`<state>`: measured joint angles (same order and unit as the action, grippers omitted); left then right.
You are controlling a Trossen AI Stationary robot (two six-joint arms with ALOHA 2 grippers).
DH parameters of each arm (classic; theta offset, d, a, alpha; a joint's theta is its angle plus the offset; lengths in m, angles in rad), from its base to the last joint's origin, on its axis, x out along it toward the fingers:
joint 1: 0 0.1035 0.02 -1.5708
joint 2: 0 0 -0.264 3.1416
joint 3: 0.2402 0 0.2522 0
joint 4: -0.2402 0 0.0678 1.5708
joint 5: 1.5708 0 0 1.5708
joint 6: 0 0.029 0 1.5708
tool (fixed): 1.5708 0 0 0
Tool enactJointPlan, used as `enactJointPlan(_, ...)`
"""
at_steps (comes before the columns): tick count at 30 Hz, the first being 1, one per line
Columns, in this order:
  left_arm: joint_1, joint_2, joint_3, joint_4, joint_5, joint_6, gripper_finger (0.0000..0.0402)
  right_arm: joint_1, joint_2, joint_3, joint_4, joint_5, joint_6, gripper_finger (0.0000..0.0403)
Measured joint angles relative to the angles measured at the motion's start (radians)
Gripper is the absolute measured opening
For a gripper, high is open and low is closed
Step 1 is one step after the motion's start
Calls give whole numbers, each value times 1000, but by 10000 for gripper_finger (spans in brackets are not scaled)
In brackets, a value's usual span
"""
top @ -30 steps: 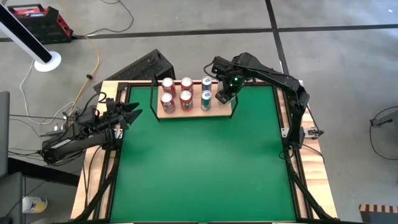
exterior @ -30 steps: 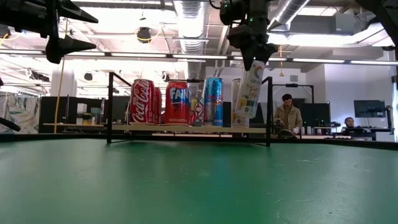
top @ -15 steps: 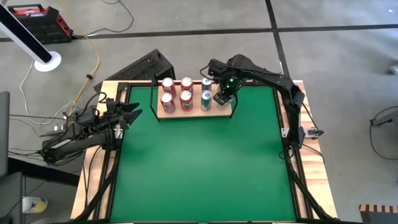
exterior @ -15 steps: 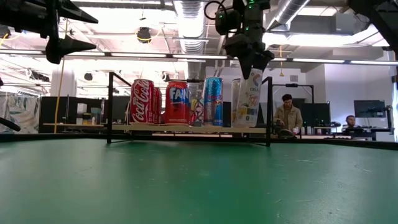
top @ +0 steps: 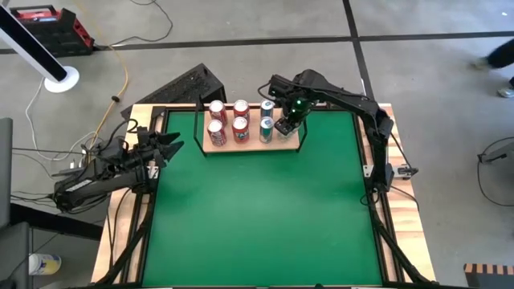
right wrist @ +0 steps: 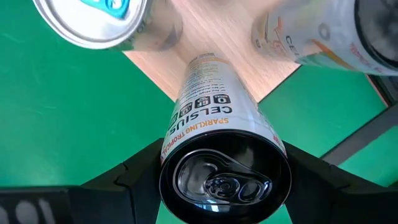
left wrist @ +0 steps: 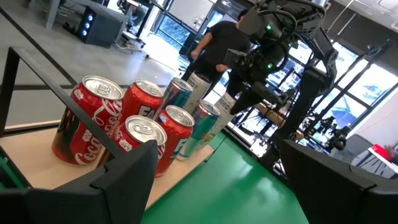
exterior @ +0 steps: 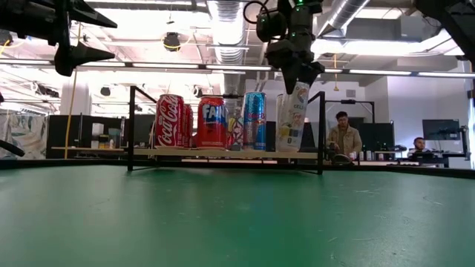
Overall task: Place canned beverage on shelf
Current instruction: Put the white-yellow soda can on the shelf aligned with the other white-yellow soda can
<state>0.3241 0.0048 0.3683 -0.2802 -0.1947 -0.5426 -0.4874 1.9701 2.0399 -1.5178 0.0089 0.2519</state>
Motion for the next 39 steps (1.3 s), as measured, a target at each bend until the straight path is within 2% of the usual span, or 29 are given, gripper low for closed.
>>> enactJointPlan(28, 0, 0, 0, 0, 0, -1, 322, -12, 0, 0, -45, 17, -16, 282)
enactJointPlan(35, 0, 0, 0, 0, 1, -2, 322, -12, -4, 0, -36, 17, -17, 358)
enactJointPlan(39, 0, 0, 0, 0, 1, -2, 322, -12, -3, 0, -33, 17, -17, 372)
